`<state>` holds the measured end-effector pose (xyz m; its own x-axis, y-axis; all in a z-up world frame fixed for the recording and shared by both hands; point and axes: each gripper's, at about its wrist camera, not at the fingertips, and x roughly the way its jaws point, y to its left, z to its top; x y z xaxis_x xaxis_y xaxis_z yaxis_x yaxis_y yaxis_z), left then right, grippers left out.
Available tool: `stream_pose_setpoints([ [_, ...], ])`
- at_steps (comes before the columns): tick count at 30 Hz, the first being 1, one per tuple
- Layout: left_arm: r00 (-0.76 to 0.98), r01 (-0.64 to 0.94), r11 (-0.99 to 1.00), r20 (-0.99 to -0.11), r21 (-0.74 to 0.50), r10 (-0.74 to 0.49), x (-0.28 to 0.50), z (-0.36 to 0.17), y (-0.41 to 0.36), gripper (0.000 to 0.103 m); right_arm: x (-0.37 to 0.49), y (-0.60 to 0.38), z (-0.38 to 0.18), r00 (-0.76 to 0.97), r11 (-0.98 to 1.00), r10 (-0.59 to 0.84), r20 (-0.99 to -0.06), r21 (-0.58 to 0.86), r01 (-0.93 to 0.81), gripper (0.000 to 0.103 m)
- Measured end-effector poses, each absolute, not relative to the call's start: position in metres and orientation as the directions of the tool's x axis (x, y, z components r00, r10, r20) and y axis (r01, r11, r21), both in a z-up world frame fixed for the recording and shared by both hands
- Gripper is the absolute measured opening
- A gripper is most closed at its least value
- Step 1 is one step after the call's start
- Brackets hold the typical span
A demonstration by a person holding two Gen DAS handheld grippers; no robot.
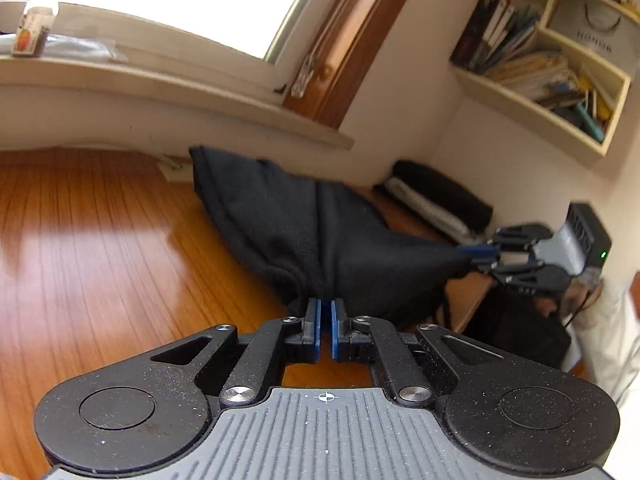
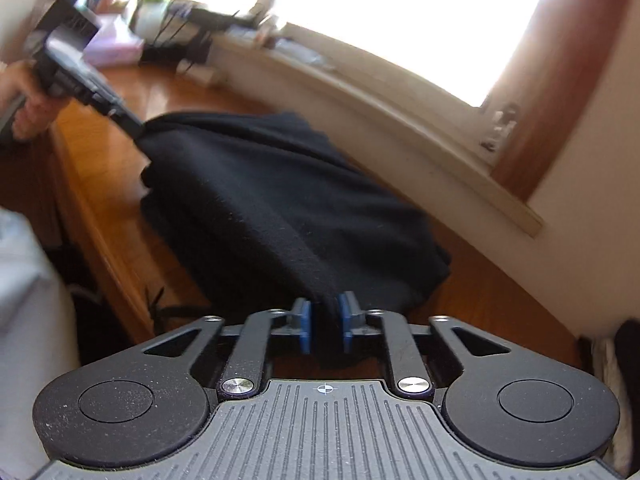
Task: Fold clothes
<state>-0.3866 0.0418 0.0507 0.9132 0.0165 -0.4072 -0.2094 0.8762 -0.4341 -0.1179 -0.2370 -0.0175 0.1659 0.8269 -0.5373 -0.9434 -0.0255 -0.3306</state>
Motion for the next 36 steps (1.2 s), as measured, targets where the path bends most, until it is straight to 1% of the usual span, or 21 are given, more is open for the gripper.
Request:
stream_pose_setpoints([
  [2,0.915,-0.230,0.881,-0.400,-0.414,0.051,-0.389,0.061,0.046,0.005,-0.114,-0.242,-0.008,0.160,0.001,0.848,-0.505,-0.300,-0.954,0.025],
  [5,0.917,-0.249,0.882,-0.389,-0.400,0.082,-0.391,0.073,0.054,0.005,-0.112,-0.245,0.002,0.154,0.013,0.863,-0.481,-0.283,-0.959,0.027],
  [7,0.914,-0.275,0.880,-0.388,-0.386,0.116,-0.388,0.078,0.060,0.009,-0.108,-0.243,0.008,0.147,0.017,0.872,-0.466,-0.273,-0.962,0.028],
  [9,0.911,-0.291,0.878,-0.389,-0.379,0.134,-0.380,0.081,0.069,0.009,-0.105,-0.243,0.014,0.129,0.012,0.880,-0.456,-0.251,-0.968,0.030],
  [10,0.911,-0.294,0.878,-0.390,-0.379,0.137,-0.374,0.082,0.073,0.009,-0.103,-0.244,0.017,0.125,0.014,0.886,-0.445,-0.245,-0.969,0.032],
  [11,0.908,-0.300,0.876,-0.394,-0.377,0.141,-0.365,0.083,0.078,0.009,-0.101,-0.243,0.020,0.128,0.021,0.891,-0.436,-0.242,-0.970,0.037],
  [13,0.899,-0.313,0.879,-0.411,-0.359,0.153,-0.341,0.085,0.088,0.009,-0.100,-0.233,0.021,0.167,0.058,0.889,-0.427,-0.256,-0.965,0.039],
  [14,0.892,-0.321,0.882,-0.422,-0.344,0.160,-0.328,0.087,0.093,0.013,-0.098,-0.224,0.019,0.189,0.081,0.888,-0.420,-0.262,-0.962,0.039],
  [15,0.885,-0.334,0.886,-0.430,-0.322,0.177,-0.313,0.087,0.098,0.022,-0.094,-0.214,0.015,0.205,0.103,0.885,-0.418,-0.254,-0.962,0.039],
  [16,0.875,-0.344,0.884,-0.449,-0.315,0.181,-0.296,0.087,0.105,0.031,-0.088,-0.202,0.011,0.215,0.122,0.881,-0.422,-0.236,-0.964,0.039],
  [17,0.865,-0.355,0.882,-0.468,-0.310,0.184,-0.279,0.087,0.112,0.033,-0.083,-0.190,0.005,0.226,0.145,0.876,-0.426,-0.215,-0.966,0.040],
  [20,0.836,-0.379,0.868,-0.521,-0.322,0.172,-0.239,0.080,0.131,0.033,-0.067,-0.149,-0.021,0.262,0.197,0.846,-0.465,-0.185,-0.963,0.040],
  [24,0.821,-0.395,0.851,-0.549,-0.346,0.158,-0.215,0.072,0.145,0.033,-0.060,-0.121,-0.050,0.278,0.215,0.820,-0.501,-0.180,-0.960,0.040],
  [26,0.824,-0.397,0.842,-0.546,-0.366,0.151,-0.210,0.069,0.150,0.033,-0.059,-0.118,-0.057,0.268,0.215,0.820,-0.506,-0.163,-0.963,0.040],
  [29,0.812,-0.407,0.845,-0.562,-0.347,0.161,-0.204,0.065,0.150,0.033,-0.062,-0.116,-0.061,0.269,0.212,0.823,-0.501,-0.169,-0.963,0.041],
  [31,0.798,-0.426,0.851,-0.570,-0.307,0.193,-0.202,0.063,0.149,0.014,-0.065,-0.118,-0.064,0.267,0.210,0.827,-0.495,-0.168,-0.963,0.041],
  [32,0.802,-0.426,0.852,-0.563,-0.306,0.199,-0.203,0.064,0.148,0.012,-0.066,-0.118,-0.066,0.265,0.209,0.827,-0.495,-0.166,-0.964,0.041],
  [33,0.806,-0.426,0.852,-0.555,-0.305,0.204,-0.205,0.064,0.148,0.008,-0.067,-0.117,-0.065,0.263,0.209,0.826,-0.499,-0.162,-0.964,0.041],
  [36,0.817,-0.426,0.853,-0.532,-0.301,0.220,-0.210,0.064,0.147,0.004,-0.066,-0.115,-0.065,0.257,0.206,0.824,-0.505,-0.157,-0.966,0.041],
])
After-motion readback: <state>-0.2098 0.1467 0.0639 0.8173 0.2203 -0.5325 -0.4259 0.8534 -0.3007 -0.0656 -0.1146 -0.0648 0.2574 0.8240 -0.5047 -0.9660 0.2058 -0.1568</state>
